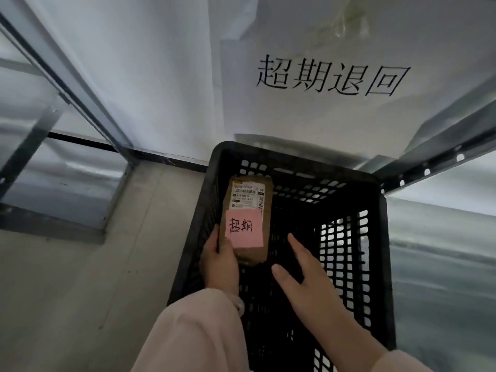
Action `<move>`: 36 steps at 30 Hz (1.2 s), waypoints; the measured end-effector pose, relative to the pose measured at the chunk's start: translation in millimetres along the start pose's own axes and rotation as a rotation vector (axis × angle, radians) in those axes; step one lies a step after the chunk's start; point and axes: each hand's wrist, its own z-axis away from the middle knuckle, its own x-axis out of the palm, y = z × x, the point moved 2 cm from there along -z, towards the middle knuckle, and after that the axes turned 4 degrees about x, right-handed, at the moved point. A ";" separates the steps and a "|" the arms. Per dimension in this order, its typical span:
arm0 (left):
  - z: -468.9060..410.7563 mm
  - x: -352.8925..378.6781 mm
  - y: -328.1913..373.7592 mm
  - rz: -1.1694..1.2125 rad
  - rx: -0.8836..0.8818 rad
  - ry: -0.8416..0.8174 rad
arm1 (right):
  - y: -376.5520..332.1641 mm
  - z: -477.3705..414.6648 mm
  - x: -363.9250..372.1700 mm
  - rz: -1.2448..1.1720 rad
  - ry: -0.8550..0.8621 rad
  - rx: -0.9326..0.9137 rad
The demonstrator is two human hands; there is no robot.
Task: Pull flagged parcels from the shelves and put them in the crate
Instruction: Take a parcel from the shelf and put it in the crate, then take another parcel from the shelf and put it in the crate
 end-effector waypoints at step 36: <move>476.9 -127.5 219.2 -1.115 1.345 0.048 | -86.0 426.8 -202.4 0.711 0.436 -0.763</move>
